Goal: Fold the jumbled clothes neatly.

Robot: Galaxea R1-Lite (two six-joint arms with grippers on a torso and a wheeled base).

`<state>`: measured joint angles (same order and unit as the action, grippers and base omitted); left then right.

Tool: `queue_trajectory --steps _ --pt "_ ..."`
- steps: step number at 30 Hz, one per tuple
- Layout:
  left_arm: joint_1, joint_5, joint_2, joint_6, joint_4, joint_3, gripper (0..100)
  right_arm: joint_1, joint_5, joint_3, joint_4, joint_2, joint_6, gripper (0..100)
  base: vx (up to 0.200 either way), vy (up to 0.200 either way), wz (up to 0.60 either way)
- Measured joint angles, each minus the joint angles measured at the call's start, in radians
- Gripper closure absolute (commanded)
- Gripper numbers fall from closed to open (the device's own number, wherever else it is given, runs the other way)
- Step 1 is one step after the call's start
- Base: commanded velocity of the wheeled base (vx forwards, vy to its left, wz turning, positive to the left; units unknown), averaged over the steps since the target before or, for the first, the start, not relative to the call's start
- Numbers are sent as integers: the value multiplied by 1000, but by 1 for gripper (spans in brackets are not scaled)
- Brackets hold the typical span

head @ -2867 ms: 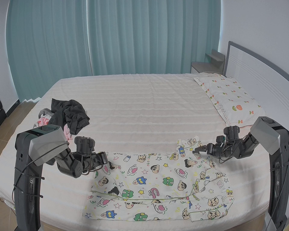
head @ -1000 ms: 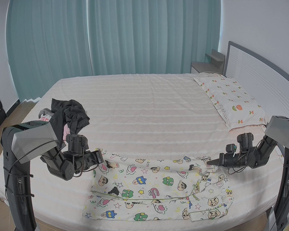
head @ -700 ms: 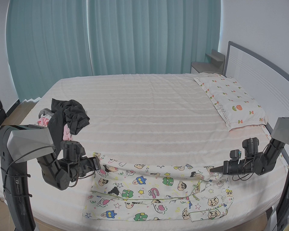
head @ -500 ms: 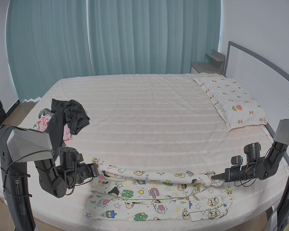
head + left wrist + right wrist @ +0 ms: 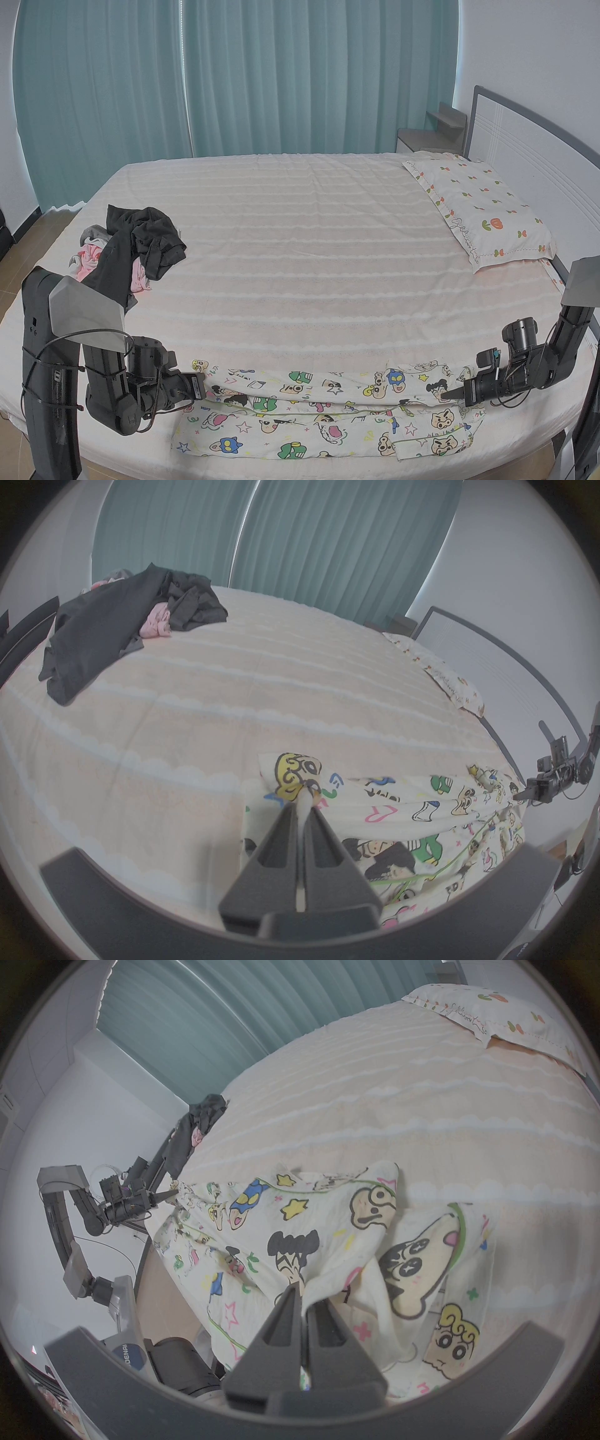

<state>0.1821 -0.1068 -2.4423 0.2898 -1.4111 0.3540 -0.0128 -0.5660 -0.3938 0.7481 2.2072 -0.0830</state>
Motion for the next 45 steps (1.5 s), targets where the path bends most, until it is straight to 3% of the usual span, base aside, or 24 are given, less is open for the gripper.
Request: queue_trajectory --steps 1,17,22,26,31,36,45 --pt "0 2 -5 -1 0 -1 0 0 6 2 -1 2 -5 0 0 0 0" --pt "-10 4 8 26 -1 -63 0 -23 64 96 0 -39 -20 0 0 0 0" --pt "-32 -8 65 126 -1 -81 0 -77 76 129 0 -87 -19 0 0 0 0" --pt "-55 -31 121 278 -1 -88 0 -119 63 158 0 -153 -5 0 0 0 0" --pt "-66 -57 186 438 0 -93 0 -117 46 154 -1 -224 82 0 0 0 0" --pt "-81 -89 220 455 -1 -93 0 -49 44 51 -1 -242 228 0 0 0 0" --pt "-96 -123 229 455 -1 -93 0 33 108 -89 -1 -97 281 0 0 0 0"
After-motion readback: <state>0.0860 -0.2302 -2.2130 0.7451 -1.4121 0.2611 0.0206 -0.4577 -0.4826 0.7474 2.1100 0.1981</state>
